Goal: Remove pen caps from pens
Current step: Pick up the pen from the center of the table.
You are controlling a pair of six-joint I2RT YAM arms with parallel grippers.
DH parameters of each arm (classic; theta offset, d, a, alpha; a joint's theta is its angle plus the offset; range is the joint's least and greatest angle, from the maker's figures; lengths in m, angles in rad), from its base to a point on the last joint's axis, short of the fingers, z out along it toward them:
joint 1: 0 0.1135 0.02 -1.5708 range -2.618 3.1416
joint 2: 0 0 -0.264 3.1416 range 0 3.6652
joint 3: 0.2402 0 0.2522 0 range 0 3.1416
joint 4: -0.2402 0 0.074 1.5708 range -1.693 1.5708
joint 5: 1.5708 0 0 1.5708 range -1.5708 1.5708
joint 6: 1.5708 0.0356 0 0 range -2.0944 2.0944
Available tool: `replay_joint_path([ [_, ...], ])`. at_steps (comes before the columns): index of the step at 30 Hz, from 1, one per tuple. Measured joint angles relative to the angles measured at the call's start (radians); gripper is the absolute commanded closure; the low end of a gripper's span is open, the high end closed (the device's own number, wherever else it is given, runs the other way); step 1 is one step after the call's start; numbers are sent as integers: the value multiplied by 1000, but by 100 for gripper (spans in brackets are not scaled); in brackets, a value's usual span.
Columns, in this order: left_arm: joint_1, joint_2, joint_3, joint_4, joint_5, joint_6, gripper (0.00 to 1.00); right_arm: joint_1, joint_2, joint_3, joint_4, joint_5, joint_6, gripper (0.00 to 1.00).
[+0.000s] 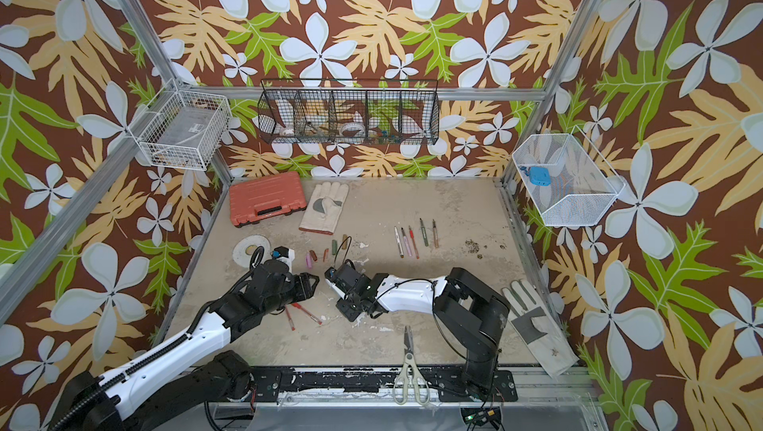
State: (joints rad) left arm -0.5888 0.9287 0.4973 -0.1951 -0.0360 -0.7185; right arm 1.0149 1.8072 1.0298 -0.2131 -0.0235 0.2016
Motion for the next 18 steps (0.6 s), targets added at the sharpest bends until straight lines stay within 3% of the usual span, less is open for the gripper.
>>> replay_joint_path([
  [6,2,20,0,13,11,14,44,5,24,13,0,16,0,70],
  [18,31,14,23,8,8,21,40,6,21,10,4,58,1,98],
])
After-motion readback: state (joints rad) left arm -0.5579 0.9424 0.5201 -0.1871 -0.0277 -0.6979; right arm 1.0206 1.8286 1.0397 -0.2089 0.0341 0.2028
